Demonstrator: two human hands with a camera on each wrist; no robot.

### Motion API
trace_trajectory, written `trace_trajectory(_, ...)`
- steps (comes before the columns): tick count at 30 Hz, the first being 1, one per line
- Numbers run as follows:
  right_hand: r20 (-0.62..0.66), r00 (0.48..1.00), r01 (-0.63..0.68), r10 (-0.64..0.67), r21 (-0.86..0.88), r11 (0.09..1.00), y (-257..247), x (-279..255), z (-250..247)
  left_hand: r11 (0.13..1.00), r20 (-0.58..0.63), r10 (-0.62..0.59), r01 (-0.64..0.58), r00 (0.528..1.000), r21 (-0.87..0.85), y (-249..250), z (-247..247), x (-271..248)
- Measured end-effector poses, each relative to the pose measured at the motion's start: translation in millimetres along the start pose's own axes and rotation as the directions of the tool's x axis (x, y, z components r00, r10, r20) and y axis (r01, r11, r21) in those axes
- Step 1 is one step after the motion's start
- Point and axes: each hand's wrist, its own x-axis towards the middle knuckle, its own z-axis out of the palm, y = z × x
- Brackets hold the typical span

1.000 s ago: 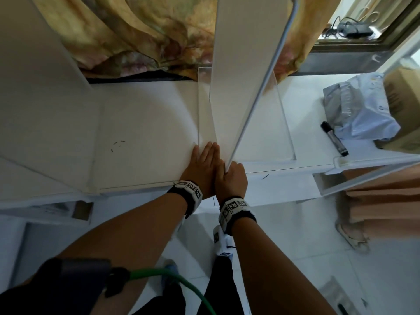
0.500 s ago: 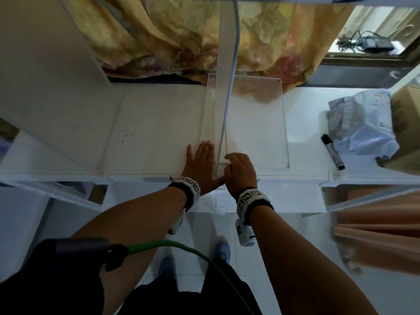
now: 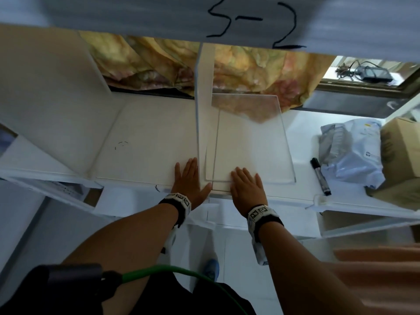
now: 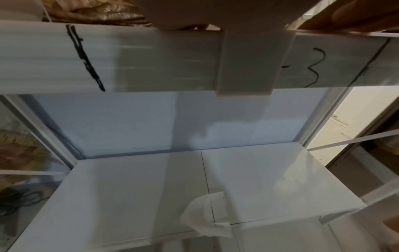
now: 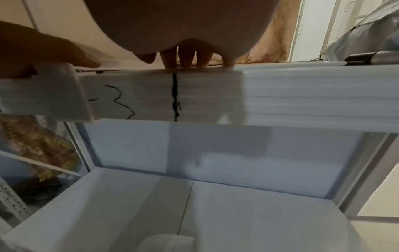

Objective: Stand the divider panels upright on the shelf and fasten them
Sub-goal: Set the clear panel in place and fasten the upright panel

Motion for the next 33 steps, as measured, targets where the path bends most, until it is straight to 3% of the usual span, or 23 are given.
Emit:
trace_trajectory(8, -0.009, 0.997, -0.077, 0.077, -0.055, 0.996, 28, -11, -3, 0.997, -0.018, -0.017, 0.016, 1.000, -0.074, 2, -5, -5)
trace_trajectory(17, -0.025, 0.988, -0.150, 0.150, -0.002, 0.989, 21, -14, 1, 0.996, -0.022, -0.013, 0.011, 1.000, -0.092, 0, -4, -7)
trace_trajectory(20, -0.067, 0.986, -0.151, 0.149, -0.018, 0.988, 8, -11, -1, 0.974, -0.053, 0.023, -0.035, 0.998, -0.226, -5, -7, -3)
trace_trajectory(23, -0.198, 0.978, -0.042, 0.066, 0.123, 0.992, -22, -11, -5, 0.943, -0.055, 0.093, -0.105, 0.994, -0.316, -17, -11, 3)
trace_trajectory(26, -0.317, 0.938, -0.017, 0.141, 0.365, 0.931, -54, -10, -4, 0.954, -0.016, 0.190, -0.188, 0.982, -0.233, -33, -2, 6)
trace_trajectory(30, -0.075, 0.952, -0.209, 0.297, 0.548, 0.810, -84, -12, 8, 0.933, -0.008, 0.308, -0.304, 0.951, -0.193, -53, 8, 4)
trace_trajectory(31, 0.035, 0.940, -0.287, 0.340, 0.620, 0.730, -89, -12, 13, 0.932, 0.001, 0.316, -0.310, 0.949, -0.186, -55, 8, 3)
trace_trajectory(33, 0.336, 0.845, -0.507, 0.416, 0.752, 0.421, -100, -10, 21, 0.934, 0.030, 0.322, -0.312, 0.946, -0.176, -56, 6, 3)
